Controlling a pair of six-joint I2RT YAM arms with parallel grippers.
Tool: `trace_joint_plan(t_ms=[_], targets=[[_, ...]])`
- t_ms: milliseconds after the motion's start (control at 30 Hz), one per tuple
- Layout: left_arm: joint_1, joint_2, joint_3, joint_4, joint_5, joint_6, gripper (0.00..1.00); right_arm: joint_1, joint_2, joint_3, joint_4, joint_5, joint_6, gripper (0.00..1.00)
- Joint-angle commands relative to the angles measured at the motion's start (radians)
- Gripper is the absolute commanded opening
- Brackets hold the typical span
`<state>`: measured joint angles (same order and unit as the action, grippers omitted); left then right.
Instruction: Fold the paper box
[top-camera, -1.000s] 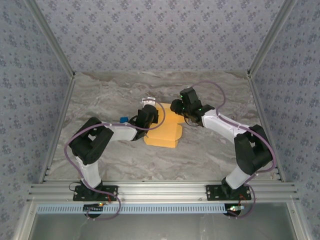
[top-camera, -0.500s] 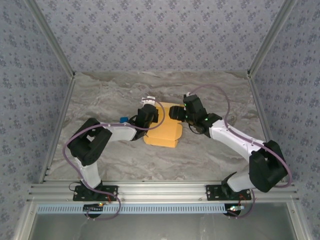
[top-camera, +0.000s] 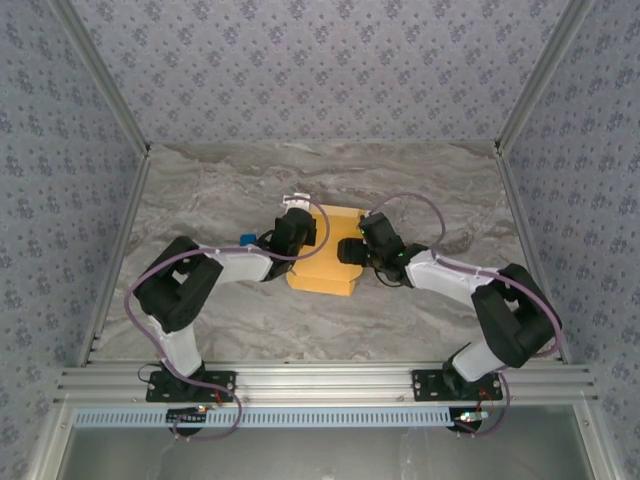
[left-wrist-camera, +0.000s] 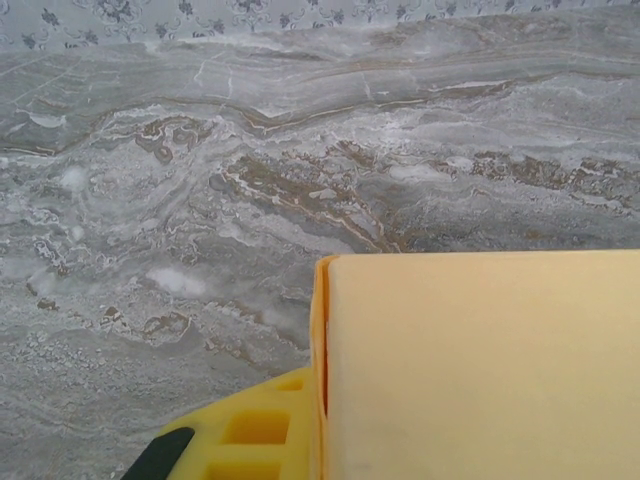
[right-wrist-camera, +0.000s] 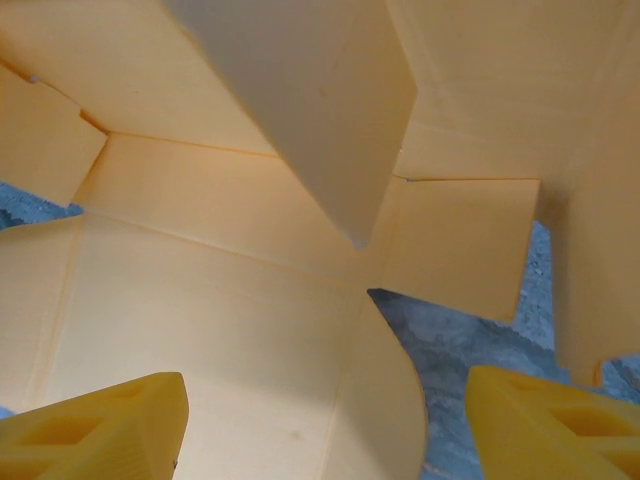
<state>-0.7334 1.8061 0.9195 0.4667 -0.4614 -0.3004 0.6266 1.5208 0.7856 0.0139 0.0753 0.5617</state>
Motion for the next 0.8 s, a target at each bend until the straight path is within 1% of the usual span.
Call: trace_joint_plan(t_ms=[0, 200, 333, 567, 767], targets=[[-0.007, -0.053, 0.004, 0.009, -0.02, -0.01, 0.0, 0.002, 0.028, -0.012, 0.069, 0.044, 0.031, 0.75], [-0.006, -0.053, 0.004, 0.012, -0.02, -0.011, 0.0, 0.002, 0.04, -0.006, 0.056, 0.122, 0.059, 0.75], [-0.007, -0.05, 0.0, 0.015, -0.018, -0.013, 0.0, -0.002, 0.034, -0.01, 0.083, 0.145, 0.06, 0.75], [-0.007, -0.044, -0.001, 0.016, -0.015, -0.017, 0.0, -0.007, 0.035, 0.003, 0.138, 0.125, 0.031, 0.73], [-0.007, -0.041, -0.001, 0.015, -0.013, -0.019, 0.0, -0.008, 0.01, -0.015, 0.199, 0.078, -0.003, 0.65]])
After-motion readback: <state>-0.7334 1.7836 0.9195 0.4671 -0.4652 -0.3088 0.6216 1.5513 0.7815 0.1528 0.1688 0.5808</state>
